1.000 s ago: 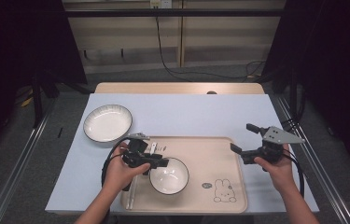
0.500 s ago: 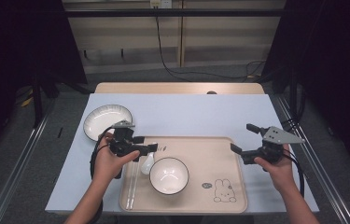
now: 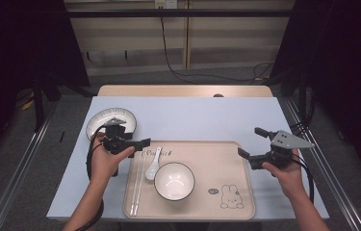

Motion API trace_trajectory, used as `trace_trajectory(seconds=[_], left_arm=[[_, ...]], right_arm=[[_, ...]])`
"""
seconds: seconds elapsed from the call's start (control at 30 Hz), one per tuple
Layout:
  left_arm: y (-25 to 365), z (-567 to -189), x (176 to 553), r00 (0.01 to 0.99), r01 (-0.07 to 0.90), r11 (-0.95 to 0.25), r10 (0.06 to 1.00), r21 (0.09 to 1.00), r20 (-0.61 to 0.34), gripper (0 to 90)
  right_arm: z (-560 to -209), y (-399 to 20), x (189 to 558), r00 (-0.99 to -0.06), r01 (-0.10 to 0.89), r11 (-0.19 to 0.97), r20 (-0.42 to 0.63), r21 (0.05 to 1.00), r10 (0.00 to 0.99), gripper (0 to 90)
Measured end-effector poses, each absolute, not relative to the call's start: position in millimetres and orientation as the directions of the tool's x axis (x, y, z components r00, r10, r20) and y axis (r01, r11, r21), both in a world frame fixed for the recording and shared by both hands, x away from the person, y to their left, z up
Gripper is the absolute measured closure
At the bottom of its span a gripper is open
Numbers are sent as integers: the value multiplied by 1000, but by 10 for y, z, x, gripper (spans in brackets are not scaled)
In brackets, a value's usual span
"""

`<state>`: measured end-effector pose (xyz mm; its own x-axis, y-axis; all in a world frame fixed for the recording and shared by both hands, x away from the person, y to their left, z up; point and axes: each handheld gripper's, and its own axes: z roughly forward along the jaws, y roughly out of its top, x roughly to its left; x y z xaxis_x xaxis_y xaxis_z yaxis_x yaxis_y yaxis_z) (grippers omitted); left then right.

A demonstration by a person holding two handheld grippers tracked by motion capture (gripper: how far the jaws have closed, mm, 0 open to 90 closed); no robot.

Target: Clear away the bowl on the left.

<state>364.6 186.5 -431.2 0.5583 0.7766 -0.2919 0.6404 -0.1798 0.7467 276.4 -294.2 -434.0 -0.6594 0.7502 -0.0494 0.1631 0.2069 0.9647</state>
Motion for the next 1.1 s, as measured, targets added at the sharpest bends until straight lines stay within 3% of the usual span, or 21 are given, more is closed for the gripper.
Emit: trace_trajectory(seconds=[1.1], left_arm=[[2488, -4390, 3751, 426, 637, -81, 865, 766, -263, 85]], right_arm=[[-4339, -2936, 2763, -665, 162, 203, -45, 966, 745, 22]])
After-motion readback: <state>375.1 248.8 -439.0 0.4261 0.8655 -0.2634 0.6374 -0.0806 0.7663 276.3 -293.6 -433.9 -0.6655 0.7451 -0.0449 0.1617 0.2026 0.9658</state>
